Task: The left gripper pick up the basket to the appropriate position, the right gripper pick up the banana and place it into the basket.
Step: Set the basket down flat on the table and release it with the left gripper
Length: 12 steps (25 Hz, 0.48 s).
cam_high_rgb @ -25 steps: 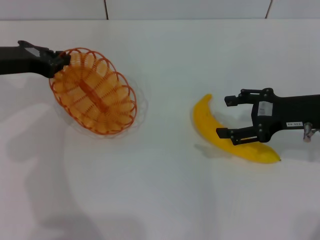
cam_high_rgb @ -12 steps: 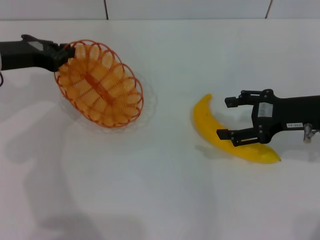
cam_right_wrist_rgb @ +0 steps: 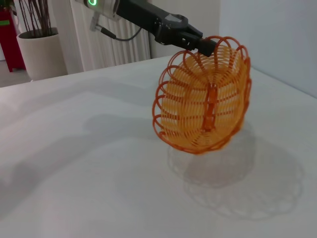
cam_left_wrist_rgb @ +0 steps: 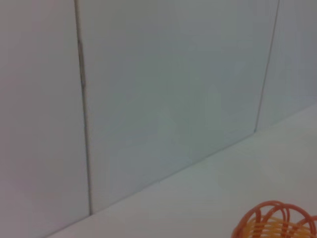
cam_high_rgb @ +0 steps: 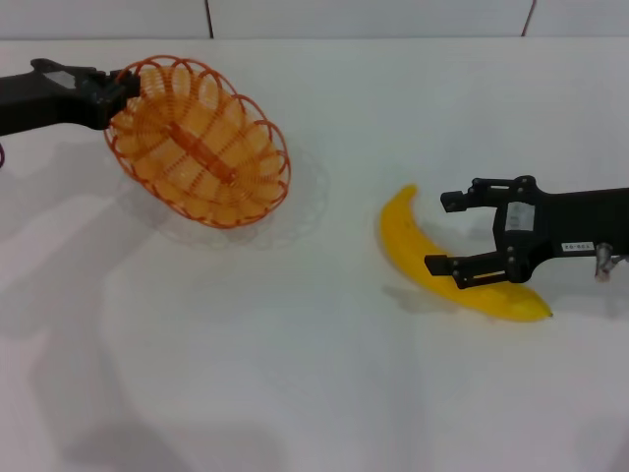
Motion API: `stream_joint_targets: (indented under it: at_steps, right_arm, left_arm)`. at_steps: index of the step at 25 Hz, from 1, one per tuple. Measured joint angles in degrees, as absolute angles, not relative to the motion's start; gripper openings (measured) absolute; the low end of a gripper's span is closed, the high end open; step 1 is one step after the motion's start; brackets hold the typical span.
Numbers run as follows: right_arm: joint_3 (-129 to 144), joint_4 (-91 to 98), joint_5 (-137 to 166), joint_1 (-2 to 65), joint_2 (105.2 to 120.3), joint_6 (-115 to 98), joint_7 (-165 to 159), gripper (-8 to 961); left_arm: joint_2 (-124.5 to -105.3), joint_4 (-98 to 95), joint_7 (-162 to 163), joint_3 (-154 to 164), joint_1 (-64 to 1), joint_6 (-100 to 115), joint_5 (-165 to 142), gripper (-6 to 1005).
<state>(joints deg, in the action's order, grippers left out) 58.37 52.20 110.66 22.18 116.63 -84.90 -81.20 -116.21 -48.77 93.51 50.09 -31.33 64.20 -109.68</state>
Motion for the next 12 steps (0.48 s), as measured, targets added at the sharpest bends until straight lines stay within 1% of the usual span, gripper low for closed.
stream_joint_targets:
  at_steps: [12]
  right_arm:
    - [59.2, 51.5, 110.7, 23.0, 116.63, -84.9, -81.1, 843]
  left_arm:
    - [-116.13, -39.7, 88.6, 49.9, -30.7, 60.6, -100.8, 73]
